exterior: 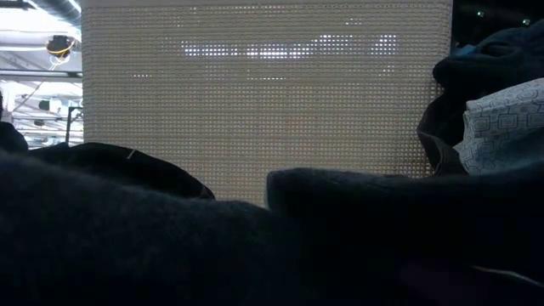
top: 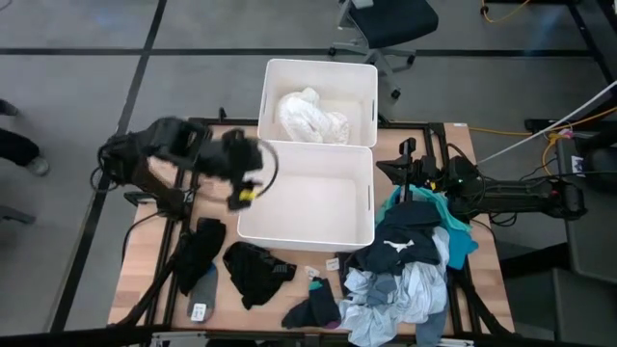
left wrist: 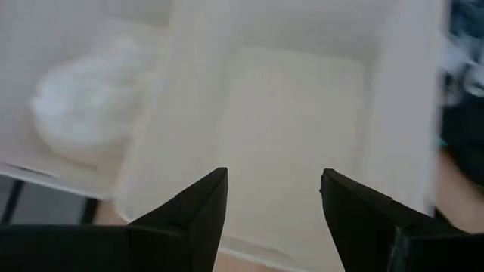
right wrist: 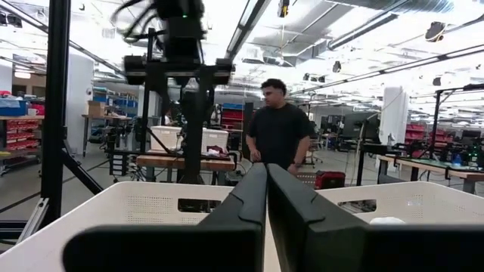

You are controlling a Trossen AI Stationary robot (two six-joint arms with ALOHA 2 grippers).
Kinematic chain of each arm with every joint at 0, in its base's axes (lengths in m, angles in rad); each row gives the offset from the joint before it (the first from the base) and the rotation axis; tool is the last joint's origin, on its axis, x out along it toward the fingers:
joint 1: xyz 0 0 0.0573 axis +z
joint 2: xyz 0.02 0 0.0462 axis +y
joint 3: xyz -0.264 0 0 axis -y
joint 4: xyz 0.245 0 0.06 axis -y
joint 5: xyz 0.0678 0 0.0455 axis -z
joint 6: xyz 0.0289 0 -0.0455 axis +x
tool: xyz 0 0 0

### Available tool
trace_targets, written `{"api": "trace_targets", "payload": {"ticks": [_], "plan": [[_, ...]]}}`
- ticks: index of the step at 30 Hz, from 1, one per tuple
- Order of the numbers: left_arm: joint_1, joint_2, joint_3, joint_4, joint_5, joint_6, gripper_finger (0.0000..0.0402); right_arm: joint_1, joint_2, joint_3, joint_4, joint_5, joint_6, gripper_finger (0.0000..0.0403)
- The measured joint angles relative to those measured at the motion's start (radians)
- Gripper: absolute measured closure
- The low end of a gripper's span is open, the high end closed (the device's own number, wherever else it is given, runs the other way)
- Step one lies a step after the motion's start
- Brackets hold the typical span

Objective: Sort clothes
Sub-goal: Put the right black underwear into the top white bin

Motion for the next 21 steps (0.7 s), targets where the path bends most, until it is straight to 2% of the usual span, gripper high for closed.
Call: {"api": "trace_targets", "payload": {"ticks": [9,16,21], "plan": [[-0.355,-0.018,-0.062,-0.001,-0.099,-0.346,0.0204,0.000,0.000,0.000,0.000,0.000,0.000,0.0386],[-0.538,-0.017,-0.197,0.005,-0.103,-0.596,0.0204,0.000,0.000,0.000,0.000,0.000,0.000,0.0386],[-0.643,-0.016,-0.328,0.064,-0.095,-0.710,0.0204,0.000,0.000,0.000,0.000,0.003,0.000,0.0386]]}}
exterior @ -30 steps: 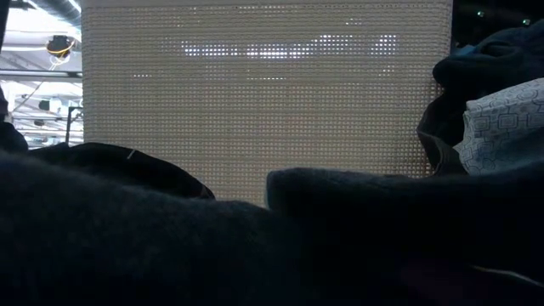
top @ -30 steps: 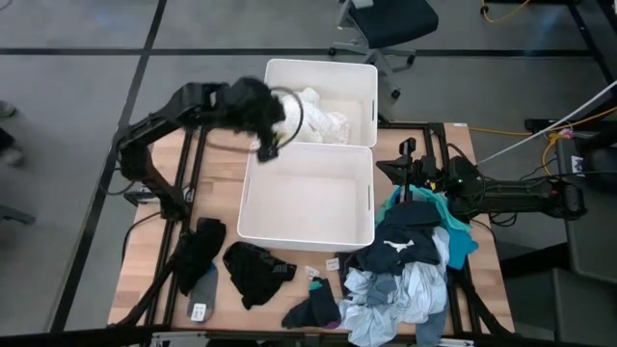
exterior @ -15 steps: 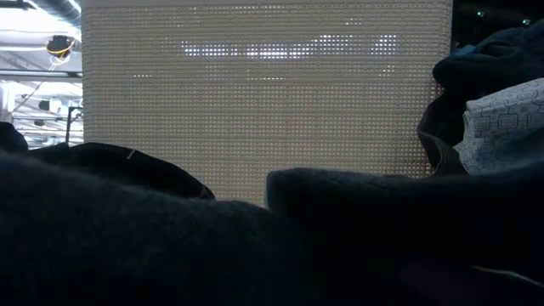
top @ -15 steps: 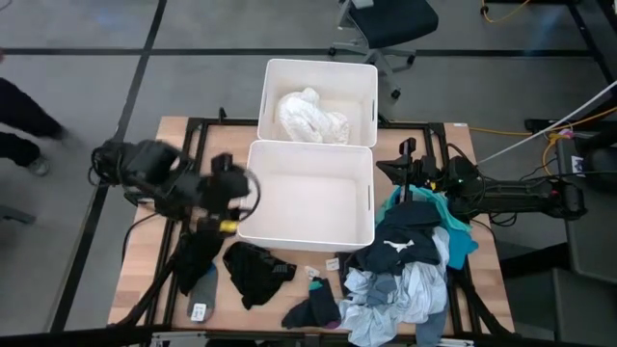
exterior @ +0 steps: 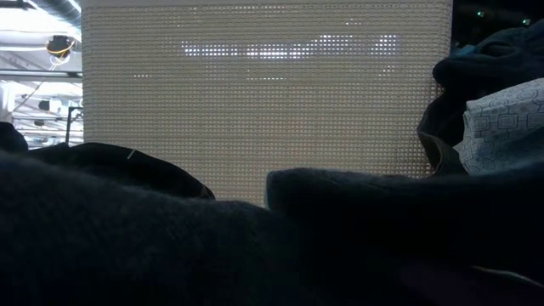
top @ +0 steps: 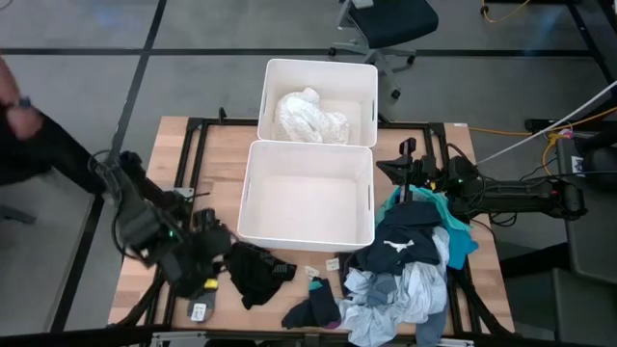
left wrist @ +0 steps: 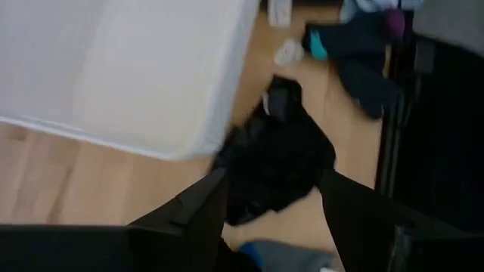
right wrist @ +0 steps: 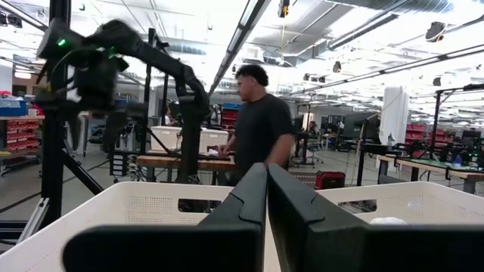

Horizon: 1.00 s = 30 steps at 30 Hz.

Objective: Sort clothes
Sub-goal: Put the right black underwear into the top white bin

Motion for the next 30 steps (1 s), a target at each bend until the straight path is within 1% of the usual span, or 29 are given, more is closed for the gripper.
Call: {"api": "trace_targets", "payload": {"ticks": [3,7,11,13,17,22,27,30], "plan": [[-0.030,0.000,-0.087,0.051,0.002,-0.031,0.0204,0.000,0.000,0.000,0.000,0.016,0.000,0.0386],[-0.038,0.000,-0.194,0.109,0.014,-0.070,0.0204,0.000,0.000,0.000,-0.002,0.021,0.001,0.0386],[-0.069,0.000,-0.294,0.237,0.030,-0.121,0.0204,0.000,0.000,0.000,-0.001,0.021,0.001,0.0386],[-0.081,0.000,-0.343,0.306,0.025,-0.109,0.0204,0.000,0.000,0.000,-0.001,0.021,0.001,0.0386],[-0.091,0.000,-0.447,0.393,0.005,-0.096,0.0204,0.000,0.000,0.000,0.000,0.022,-0.002,0.0386],[-0.091,0.000,-0.565,0.472,0.000,-0.073,0.0204,0.000,0.000,0.000,0.001,0.041,-0.049,0.0386],[-0.086,0.000,-0.666,0.537,-0.002,-0.070,0.0204,0.000,0.000,0.000,0.006,0.042,-0.055,0.0386],[-0.086,0.000,-0.727,0.594,-0.035,-0.066,0.0204,0.000,0.000,0.000,0.006,0.042,-0.055,0.0386]]}}
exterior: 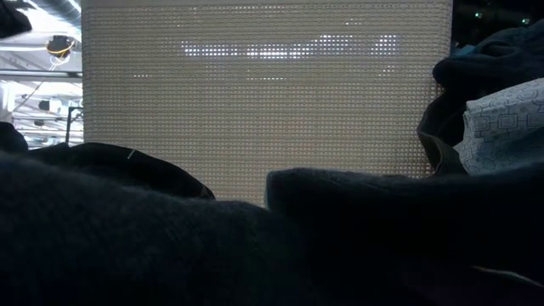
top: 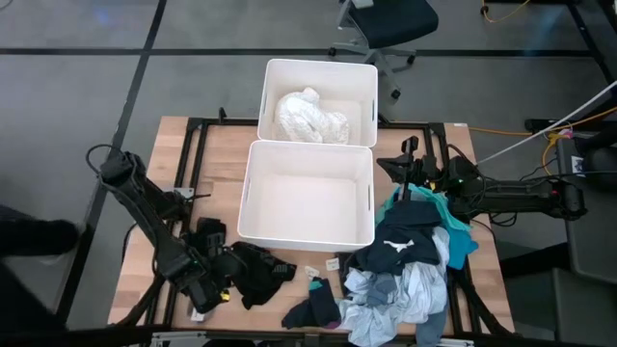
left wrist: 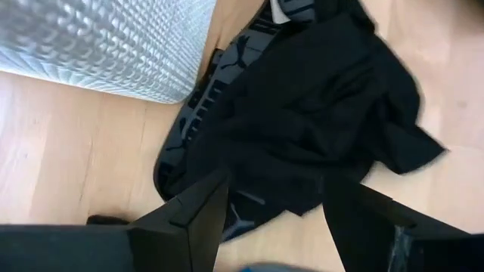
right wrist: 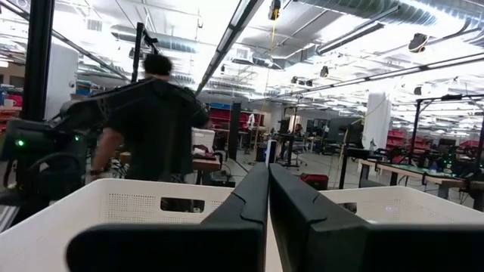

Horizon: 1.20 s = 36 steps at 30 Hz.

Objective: Sort clothes
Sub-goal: Put the right black underwear into the top white bin

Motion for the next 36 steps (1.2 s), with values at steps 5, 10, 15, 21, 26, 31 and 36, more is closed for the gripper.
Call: {"api": "trace_targets", "payload": {"ticks": [5,10,15,21,26,31,36], "plan": [[0.003,0.000,-0.096,0.104,-0.042,0.008,0.0204,0.000,0.000,0.000,0.000,0.000,0.000,0.0386],[0.006,0.000,-0.190,0.263,-0.070,0.033,0.0204,0.000,0.000,0.000,0.000,0.000,0.000,0.0386],[0.005,0.000,-0.290,0.385,-0.063,0.040,0.0204,0.000,0.000,0.000,-0.001,0.000,0.000,0.0386],[0.005,-0.003,-0.404,0.509,-0.017,0.002,0.0205,0.000,0.000,0.000,-0.002,0.000,0.000,0.0386],[0.006,-0.004,-0.438,0.541,-0.018,-0.035,0.0252,0.000,0.000,0.000,-0.003,0.000,0.000,0.0386],[0.006,-0.003,-0.425,0.539,0.004,-0.012,0.0341,0.000,0.000,0.000,-0.005,0.000,0.000,0.0386],[0.006,-0.023,-0.360,0.508,0.105,0.152,0.0387,0.000,0.000,0.000,-0.006,0.000,0.000,0.0386]]}}
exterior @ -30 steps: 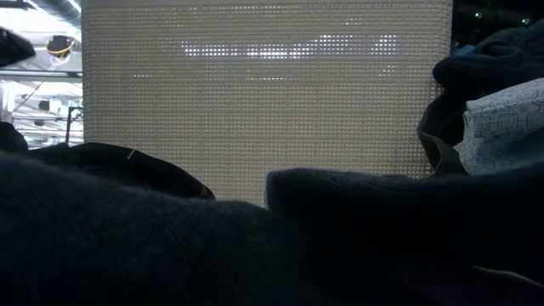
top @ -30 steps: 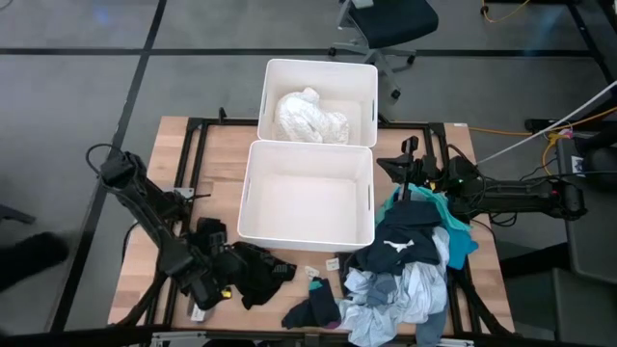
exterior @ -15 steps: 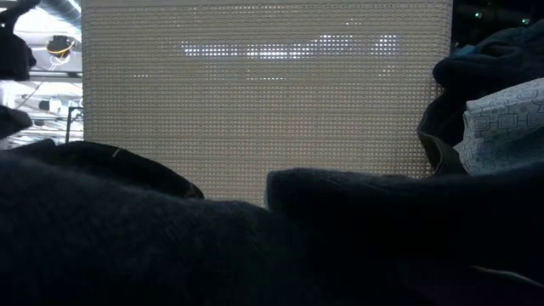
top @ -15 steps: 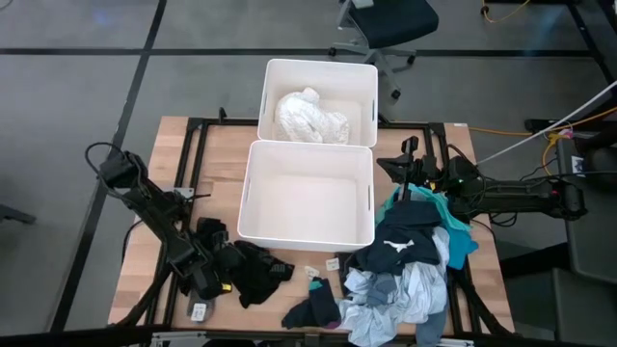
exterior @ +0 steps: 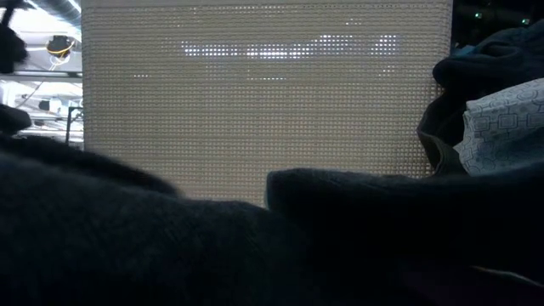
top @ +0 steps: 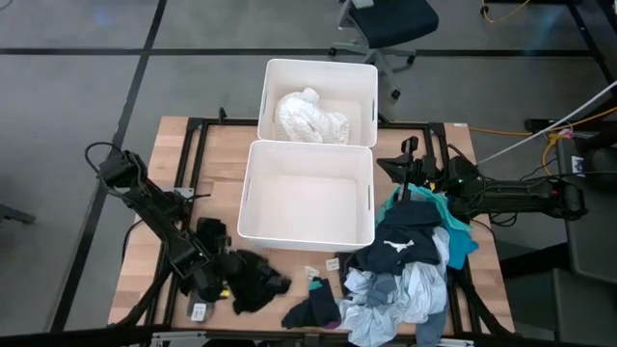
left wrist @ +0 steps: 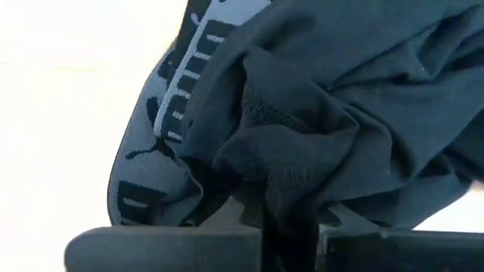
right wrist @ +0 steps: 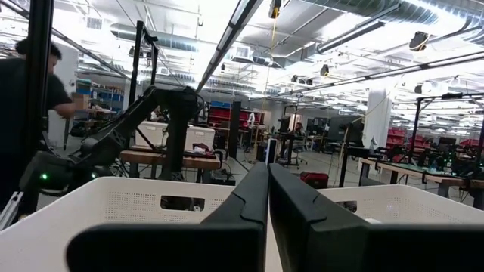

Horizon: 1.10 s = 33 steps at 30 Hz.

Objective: Sort clothes
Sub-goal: Put the right black underwear into the top white bin

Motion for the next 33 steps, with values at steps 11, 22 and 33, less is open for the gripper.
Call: {"api": "trace_targets", "payload": {"ticks": [11,22,33], "plan": [[0.031,-0.227,0.211,-0.236,-0.022,0.104,0.0390,0.000,0.000,0.000,0.000,0.000,0.000,0.0386],[0.136,-0.341,0.493,-0.260,-0.046,0.294,0.0382,0.000,0.000,0.000,0.000,0.000,0.000,0.0386],[0.281,-0.342,0.757,-0.254,-0.234,0.784,0.0374,0.000,0.000,0.000,0.002,0.000,0.000,0.0386]]}}
